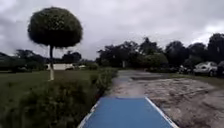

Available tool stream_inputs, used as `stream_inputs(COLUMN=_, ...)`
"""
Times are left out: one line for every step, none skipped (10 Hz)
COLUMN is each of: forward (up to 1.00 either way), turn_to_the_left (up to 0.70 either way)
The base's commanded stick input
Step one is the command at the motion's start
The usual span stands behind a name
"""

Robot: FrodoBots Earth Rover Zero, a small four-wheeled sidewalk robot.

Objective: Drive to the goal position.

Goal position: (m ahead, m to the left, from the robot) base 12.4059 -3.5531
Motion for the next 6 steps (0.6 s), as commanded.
stream_inputs(forward=0.5, turn_to_the_left=0.0)
stream_inputs(forward=0.5, turn_to_the_left=0.0)
stream_inputs(forward=0.5, turn_to_the_left=0.0)
stream_inputs(forward=0.5, turn_to_the_left=0.0)
stream_inputs(forward=0.5, turn_to_the_left=0.0)
stream_inputs(forward=0.5, turn_to_the_left=0.0)
